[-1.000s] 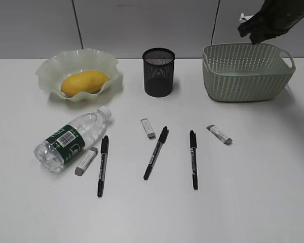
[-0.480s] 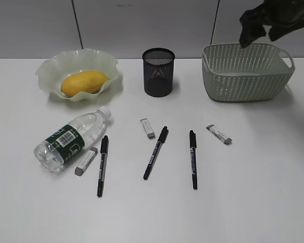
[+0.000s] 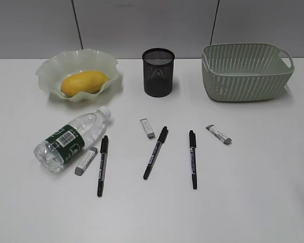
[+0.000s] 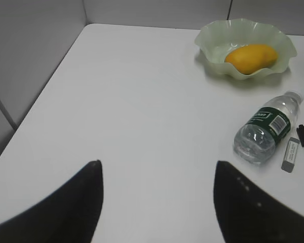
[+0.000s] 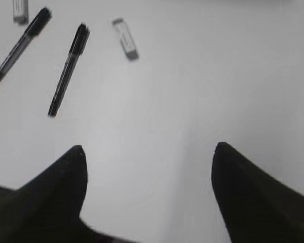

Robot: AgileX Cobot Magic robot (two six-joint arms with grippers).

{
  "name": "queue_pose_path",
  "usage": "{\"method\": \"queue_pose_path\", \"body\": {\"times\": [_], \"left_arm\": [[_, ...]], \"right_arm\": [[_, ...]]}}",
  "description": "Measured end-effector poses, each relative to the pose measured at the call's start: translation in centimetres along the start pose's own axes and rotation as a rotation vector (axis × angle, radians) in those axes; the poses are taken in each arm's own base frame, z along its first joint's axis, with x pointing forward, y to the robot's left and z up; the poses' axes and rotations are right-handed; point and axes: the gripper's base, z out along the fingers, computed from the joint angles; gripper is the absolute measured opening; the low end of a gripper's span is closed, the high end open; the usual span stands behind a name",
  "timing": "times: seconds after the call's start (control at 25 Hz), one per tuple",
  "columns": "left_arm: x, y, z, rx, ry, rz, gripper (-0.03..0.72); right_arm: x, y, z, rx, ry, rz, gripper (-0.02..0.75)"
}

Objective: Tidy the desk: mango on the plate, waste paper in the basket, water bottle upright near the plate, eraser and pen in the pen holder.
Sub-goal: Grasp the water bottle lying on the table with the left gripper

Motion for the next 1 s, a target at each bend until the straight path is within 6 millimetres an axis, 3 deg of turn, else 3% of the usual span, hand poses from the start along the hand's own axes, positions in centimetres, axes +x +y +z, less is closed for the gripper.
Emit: {"method": "queue_pose_path", "body": {"times": [0.28,0.52,0.72,0.88,1.0], "left_arm": [[-0.2,-0.1,0.5,0.005,0.031,-0.003,0.507],[-0.3,-0.1,0.6,0.006,0.039,-0.003,0.507],[-0.8,-0.6,1.8,0.044,0.121,0.036,0.507],[-1.9,-1.8,4.9,0.152,0.311,0.104,0.525],[-4.3,-3.1,7.3,0.254,0.325,0.103,0.567]], "right_arm": [[8.9,1.3,-6.9,-0.045,-0.194,-0.010,0.592],[15.6,1.2,-9.3,0.022,-0.479,-0.061,0.580],[16.2,0.9,-9.2,0.042,-0.505,-0.025,0.573],[16.1,0.9,-9.2,0.041,-0.499,-0.021,0.573],[16.1,0.9,-9.2,0.040,-0.498,-0.019,0.572]]}}
